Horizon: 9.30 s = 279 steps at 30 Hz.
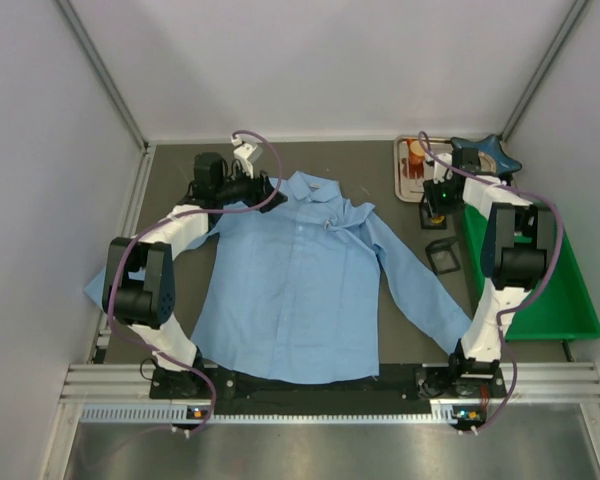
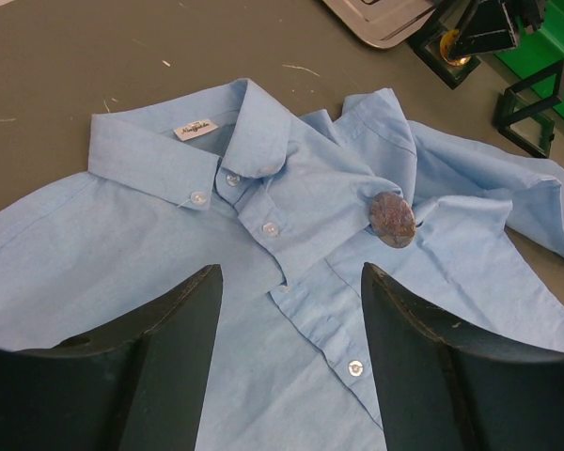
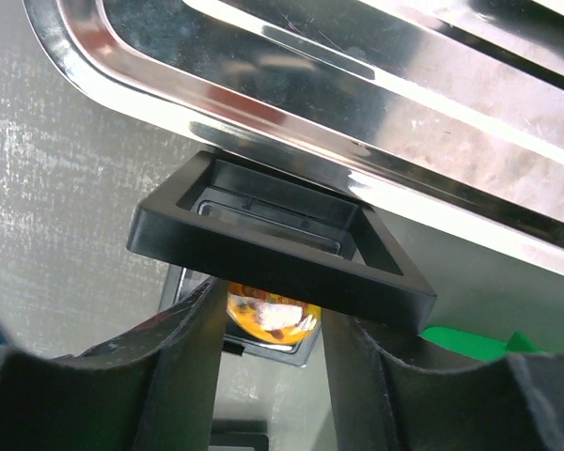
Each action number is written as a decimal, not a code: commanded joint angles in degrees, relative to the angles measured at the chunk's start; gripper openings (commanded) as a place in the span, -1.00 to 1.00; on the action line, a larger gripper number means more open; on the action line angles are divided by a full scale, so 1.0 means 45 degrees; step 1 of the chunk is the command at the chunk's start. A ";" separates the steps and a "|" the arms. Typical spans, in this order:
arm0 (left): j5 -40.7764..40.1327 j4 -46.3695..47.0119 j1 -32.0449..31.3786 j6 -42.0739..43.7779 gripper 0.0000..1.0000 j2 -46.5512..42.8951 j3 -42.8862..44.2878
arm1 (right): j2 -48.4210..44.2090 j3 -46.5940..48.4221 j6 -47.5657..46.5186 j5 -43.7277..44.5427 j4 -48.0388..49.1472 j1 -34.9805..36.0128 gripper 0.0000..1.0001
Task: Pin the brooch onto the clothing
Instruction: Pick up the brooch from the brooch box, then open the brooch.
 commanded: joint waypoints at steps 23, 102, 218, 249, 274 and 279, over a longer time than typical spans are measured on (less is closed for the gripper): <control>0.0396 0.0786 0.0060 -0.0179 0.30 -0.0219 0.0097 | -0.2740 -0.0284 -0.0190 -0.2266 -0.0922 -0.0040 -1.00; 0.9029 -0.0502 -0.2870 -0.7465 -0.56 -0.2153 0.0429 | -1.2291 -0.8624 -2.0014 -1.0139 0.6812 0.9471 -1.00; 0.3209 0.6725 -0.2167 -0.5122 -1.00 -0.5786 -0.3653 | -0.3366 0.2157 0.9871 -1.0705 0.3433 0.7499 -0.92; -0.0148 0.6064 -0.1756 -0.3816 -1.00 -0.6429 -0.3967 | -0.3756 0.3563 0.8130 -1.0923 0.2046 0.6464 0.45; -0.1811 0.3912 -0.1776 -0.4223 -1.00 -0.6235 -0.3243 | -0.4186 0.4344 0.4010 -0.4222 0.0249 0.9022 -0.02; -0.1713 0.3971 -0.1776 -0.4281 -1.00 -0.6255 -0.3262 | -0.3815 0.4598 0.4282 -0.3889 0.0171 0.9022 -0.15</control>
